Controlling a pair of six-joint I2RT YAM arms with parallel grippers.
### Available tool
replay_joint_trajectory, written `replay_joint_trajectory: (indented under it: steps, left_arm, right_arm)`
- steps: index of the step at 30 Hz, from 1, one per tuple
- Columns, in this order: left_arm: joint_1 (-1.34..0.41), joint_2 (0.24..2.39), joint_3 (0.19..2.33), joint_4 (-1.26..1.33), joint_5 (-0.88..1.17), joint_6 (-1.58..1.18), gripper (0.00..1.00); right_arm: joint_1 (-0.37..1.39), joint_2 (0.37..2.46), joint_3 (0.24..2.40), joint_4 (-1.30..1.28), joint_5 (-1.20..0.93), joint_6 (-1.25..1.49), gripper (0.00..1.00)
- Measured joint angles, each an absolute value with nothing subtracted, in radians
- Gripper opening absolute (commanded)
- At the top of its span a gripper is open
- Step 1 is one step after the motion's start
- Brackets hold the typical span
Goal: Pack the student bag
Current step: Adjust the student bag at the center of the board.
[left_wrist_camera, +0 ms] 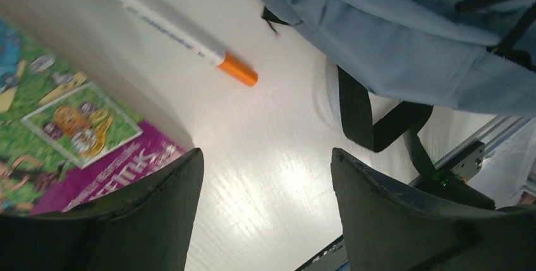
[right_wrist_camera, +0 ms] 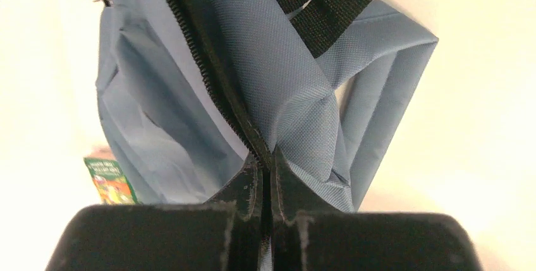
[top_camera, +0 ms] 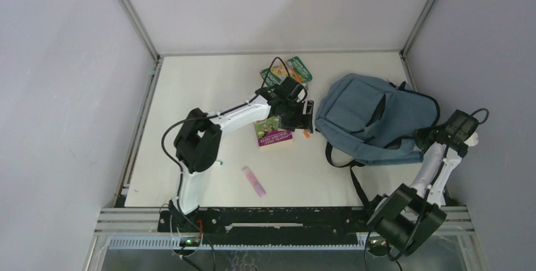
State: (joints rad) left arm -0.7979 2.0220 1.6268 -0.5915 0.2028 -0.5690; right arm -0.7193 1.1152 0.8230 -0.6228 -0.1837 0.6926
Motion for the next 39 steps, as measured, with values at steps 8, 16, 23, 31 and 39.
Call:
replay_joint_trajectory:
  steps: [8, 16, 23, 31, 39]
  left_arm:
    - [-0.812, 2.162, 1.793, -0.561, 0.297, -0.596, 0.77]
    - [-0.829, 2.254, 1.978, -0.57, 0.366, -0.603, 0.78]
    - [-0.831, 2.263, 2.04, -0.611, 0.345, -0.583, 0.82]
    - [-0.824, 2.027, 1.922, -0.639, 0.289, -0.554, 0.82]
    - [-0.779, 1.792, 1.757, -0.632, 0.241, -0.521, 0.83]
  right_arm:
    - [-0.77, 0.82, 0.66, -0.738, -0.148, 0.815, 0.0]
    - [-0.709, 0.471, 0.419, -0.944, -0.278, 0.981, 0.51]
    - [-0.458, 0.482, 0.542, -0.987, -0.272, 0.903, 1.0]
    - [0.09, 0.618, 0.766, -0.982, 0.103, 0.882, 1.0]
    - [0.261, 0.924, 0.926, -0.95, 0.304, 0.81, 0.86]
